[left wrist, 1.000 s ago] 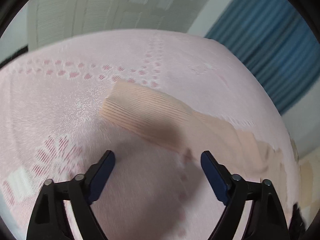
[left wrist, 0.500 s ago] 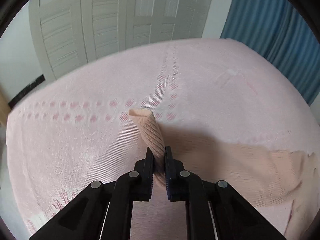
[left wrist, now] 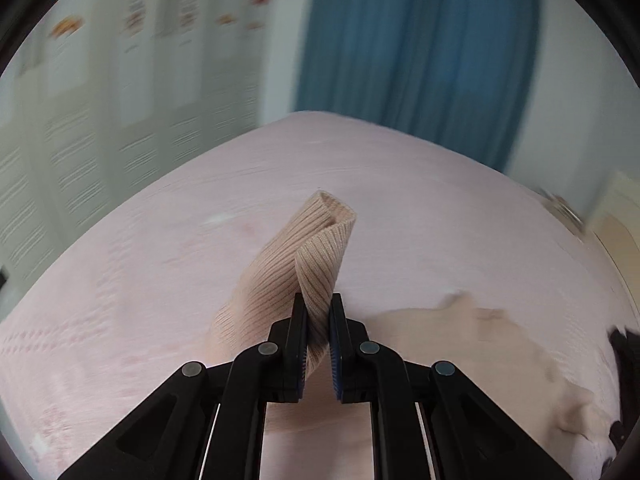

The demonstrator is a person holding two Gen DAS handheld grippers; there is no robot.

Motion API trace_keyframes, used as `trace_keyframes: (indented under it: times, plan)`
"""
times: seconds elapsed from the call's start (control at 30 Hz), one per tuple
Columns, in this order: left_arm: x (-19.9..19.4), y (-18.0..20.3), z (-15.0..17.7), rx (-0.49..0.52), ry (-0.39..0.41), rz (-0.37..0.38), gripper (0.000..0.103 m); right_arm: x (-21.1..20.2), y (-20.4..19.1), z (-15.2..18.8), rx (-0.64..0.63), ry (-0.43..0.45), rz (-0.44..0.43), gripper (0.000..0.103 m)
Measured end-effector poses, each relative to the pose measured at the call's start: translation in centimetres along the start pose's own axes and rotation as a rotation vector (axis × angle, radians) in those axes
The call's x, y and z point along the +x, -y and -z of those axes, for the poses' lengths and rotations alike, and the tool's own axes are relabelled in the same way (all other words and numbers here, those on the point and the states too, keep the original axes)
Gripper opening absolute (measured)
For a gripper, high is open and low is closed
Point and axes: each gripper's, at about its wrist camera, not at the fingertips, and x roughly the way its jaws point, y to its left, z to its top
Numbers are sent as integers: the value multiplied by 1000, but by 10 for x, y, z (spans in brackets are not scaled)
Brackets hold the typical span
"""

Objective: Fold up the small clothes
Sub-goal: 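Fold the gripped sleeve across the sweater body and release it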

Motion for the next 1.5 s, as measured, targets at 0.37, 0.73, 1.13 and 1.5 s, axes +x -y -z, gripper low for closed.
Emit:
trace_keyframes:
  times: [0.37,0.73,1.13,1.5]
  plan:
    - [2,268,83,280,-91,295,10,11,63,-6,55,20,127,77]
    - [13,240,132,250,-171,343,70,26,65,4,42,-5,120,77]
    - [60,14,113,-60,-198,101,73,58,23,14,-77,-65,119,70]
    - [112,20,111,-78,-251,233,14,89,-3,31,-180,-122,172,63]
